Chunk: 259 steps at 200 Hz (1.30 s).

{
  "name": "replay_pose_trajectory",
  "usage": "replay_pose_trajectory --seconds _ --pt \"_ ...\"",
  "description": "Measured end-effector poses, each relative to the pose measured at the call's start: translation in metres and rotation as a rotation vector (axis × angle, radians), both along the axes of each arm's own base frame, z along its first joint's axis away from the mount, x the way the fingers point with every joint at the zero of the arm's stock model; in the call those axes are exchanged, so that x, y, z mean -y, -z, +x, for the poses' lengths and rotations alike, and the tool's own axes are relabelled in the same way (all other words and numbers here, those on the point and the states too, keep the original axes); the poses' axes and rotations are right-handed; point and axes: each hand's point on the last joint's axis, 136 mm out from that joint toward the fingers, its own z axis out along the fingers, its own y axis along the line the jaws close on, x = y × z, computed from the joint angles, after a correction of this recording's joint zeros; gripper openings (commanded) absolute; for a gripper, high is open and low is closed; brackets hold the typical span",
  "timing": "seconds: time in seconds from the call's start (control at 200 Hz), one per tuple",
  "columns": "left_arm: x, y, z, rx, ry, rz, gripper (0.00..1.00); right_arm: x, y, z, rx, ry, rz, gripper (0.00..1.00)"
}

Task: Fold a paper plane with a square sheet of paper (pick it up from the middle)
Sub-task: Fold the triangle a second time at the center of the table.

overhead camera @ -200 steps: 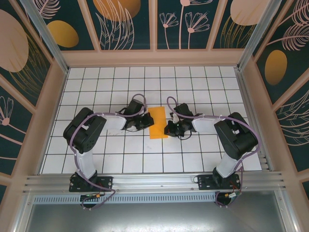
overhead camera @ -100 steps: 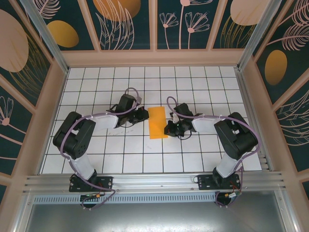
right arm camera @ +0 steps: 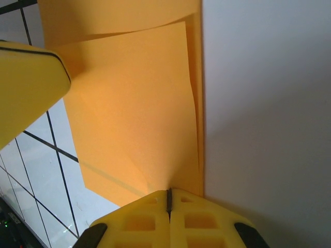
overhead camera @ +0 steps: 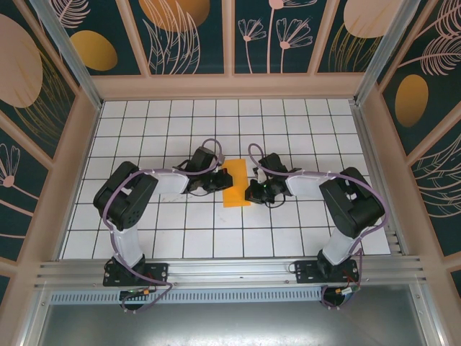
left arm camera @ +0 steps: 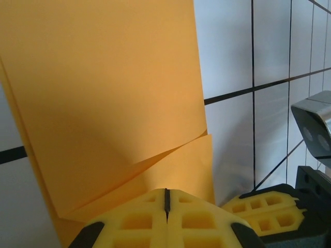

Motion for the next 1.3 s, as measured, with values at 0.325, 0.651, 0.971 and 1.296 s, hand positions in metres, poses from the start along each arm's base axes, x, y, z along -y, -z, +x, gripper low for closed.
replay_pose_trajectory --seconds 0.325,0.651,0.971,1.296 --pt "-0.005 0.014 0.000 -0.016 -0.006 0.046 0.00 -0.016 -0.016 0.009 0.046 -0.020 0.012 0.00" --pt "-0.006 0.015 0.001 -0.014 -0.011 0.052 0.00 -0.031 -0.019 0.027 0.064 -0.024 0.025 0.00" --pt "-0.007 0.015 0.001 -0.014 -0.017 0.058 0.00 -0.029 0.000 0.024 0.032 -0.028 0.002 0.00" --pt "-0.007 0.016 0.002 -0.020 -0.025 0.060 0.00 -0.005 0.002 -0.005 0.052 -0.019 0.017 0.00"
